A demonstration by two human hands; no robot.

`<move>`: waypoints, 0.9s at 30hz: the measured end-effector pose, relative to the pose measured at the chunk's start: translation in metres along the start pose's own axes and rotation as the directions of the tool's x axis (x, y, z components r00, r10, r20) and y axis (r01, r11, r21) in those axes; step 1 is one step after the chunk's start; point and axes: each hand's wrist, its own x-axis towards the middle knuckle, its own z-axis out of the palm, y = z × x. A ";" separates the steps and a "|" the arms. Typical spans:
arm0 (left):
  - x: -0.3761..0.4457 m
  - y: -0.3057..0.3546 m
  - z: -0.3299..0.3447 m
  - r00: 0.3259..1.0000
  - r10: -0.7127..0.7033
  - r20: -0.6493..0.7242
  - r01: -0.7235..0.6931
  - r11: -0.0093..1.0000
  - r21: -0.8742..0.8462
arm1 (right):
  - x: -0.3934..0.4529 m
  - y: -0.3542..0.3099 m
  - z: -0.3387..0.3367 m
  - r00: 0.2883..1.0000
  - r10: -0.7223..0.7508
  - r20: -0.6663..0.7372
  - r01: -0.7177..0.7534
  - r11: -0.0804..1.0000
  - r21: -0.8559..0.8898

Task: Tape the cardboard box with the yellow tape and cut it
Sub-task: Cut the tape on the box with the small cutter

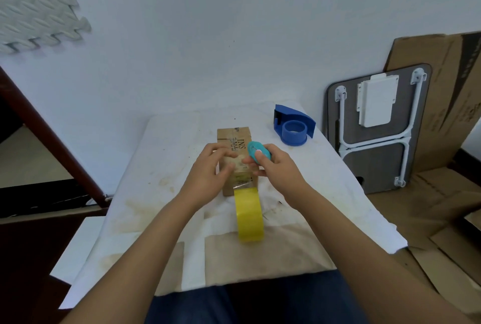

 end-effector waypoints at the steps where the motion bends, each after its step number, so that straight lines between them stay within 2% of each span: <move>1: -0.004 0.004 -0.004 0.998 -0.064 -0.020 0.063 0.997 -0.051 | 0.002 0.000 0.001 1.000 -0.026 -0.005 0.025 0.999 -0.048; 4: -0.017 0.013 -0.012 0.935 -0.354 0.015 0.346 0.903 -0.255 | 0.006 0.000 0.002 0.997 -0.080 0.003 0.079 0.977 -0.197; 7: -0.031 0.017 -0.013 0.791 -0.571 0.219 0.609 0.699 -0.376 | 0.009 0.000 0.003 0.993 -0.112 0.021 0.113 0.948 -0.298; 9: -0.038 0.023 -0.010 0.693 -0.606 0.390 0.717 0.528 -0.454 | 0.009 0.000 0.003 0.993 -0.117 0.029 0.120 0.945 -0.305; 11: -0.041 0.030 -0.004 0.652 -0.568 0.503 0.755 0.429 -0.495 | 0.009 0.001 0.003 0.992 -0.118 0.043 0.126 0.941 -0.313; 16: -0.038 0.040 0.007 0.672 -0.506 0.541 0.738 0.398 -0.544 | 0.005 0.004 0.002 0.988 -0.136 0.069 0.152 0.922 -0.356; 21: -0.037 0.037 0.004 0.636 -0.492 0.595 0.771 0.375 -0.515 | 0.002 0.006 0.001 0.985 -0.155 0.071 0.170 0.930 -0.326; 27: -0.039 0.034 0.001 0.624 -0.488 0.610 0.781 0.368 -0.505 | 0.001 0.016 0.004 0.977 -0.198 0.078 0.212 0.876 -0.433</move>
